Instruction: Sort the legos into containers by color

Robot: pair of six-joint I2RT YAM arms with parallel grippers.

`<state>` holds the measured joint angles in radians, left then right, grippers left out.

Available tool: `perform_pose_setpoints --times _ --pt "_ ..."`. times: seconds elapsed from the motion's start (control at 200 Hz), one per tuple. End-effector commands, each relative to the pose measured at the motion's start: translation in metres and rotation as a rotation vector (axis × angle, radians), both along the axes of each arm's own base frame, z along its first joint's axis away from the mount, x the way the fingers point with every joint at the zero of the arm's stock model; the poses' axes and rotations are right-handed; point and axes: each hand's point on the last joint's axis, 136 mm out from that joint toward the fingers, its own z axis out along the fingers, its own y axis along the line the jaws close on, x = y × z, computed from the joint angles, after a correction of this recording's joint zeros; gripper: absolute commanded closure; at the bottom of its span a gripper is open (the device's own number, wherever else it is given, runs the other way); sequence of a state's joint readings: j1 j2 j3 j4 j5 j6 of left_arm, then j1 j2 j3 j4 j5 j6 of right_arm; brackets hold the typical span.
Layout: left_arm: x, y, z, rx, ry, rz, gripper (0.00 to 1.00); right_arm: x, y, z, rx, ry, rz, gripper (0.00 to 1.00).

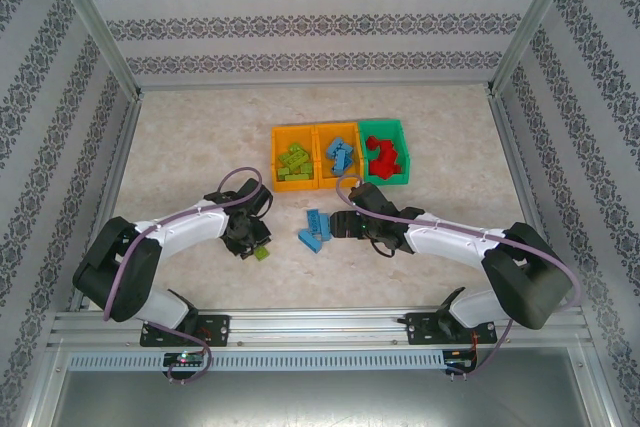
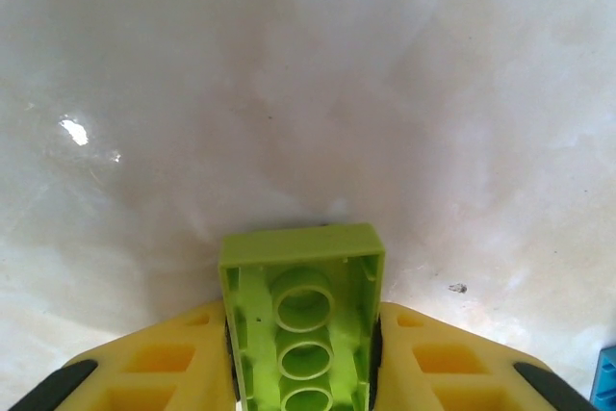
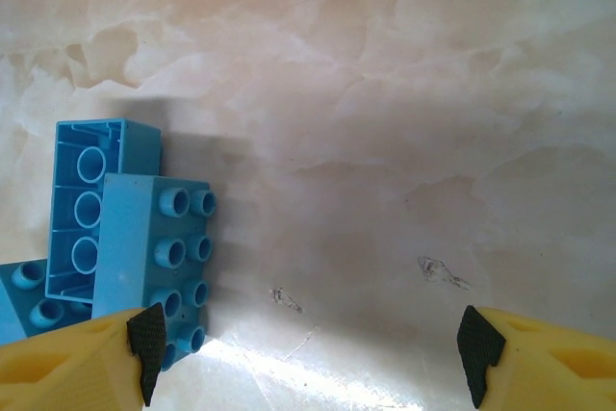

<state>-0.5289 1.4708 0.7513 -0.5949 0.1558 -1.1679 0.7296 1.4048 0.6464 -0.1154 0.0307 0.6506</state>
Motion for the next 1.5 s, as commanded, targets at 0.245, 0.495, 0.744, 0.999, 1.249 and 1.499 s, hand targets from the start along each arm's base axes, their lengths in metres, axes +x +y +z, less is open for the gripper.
perform_pose_setpoints --times 0.245,0.495,0.744,0.999,1.249,1.499 --pt "0.087 -0.011 0.104 0.077 -0.337 -0.172 0.63 0.006 0.005 0.006 -0.002 -0.020 -0.003 0.18" --pt "0.169 -0.049 0.147 0.021 -0.479 -0.335 0.61 0.008 0.010 0.007 0.015 -0.014 -0.011 0.18" --pt "0.233 -0.067 0.120 0.056 -0.395 -0.463 0.61 0.007 0.018 0.008 0.008 -0.004 0.015 0.19" --pt "0.250 -0.066 0.094 0.077 -0.344 -0.466 0.54 0.006 0.046 0.012 0.034 0.009 0.071 0.22" --pt "0.243 -0.065 0.092 0.061 -0.348 -0.454 0.42 -0.001 0.055 -0.005 0.001 0.060 0.095 0.29" --pt "0.222 -0.058 0.120 0.032 -0.419 -0.431 0.32 -0.001 0.048 -0.018 -0.054 0.093 0.075 0.44"
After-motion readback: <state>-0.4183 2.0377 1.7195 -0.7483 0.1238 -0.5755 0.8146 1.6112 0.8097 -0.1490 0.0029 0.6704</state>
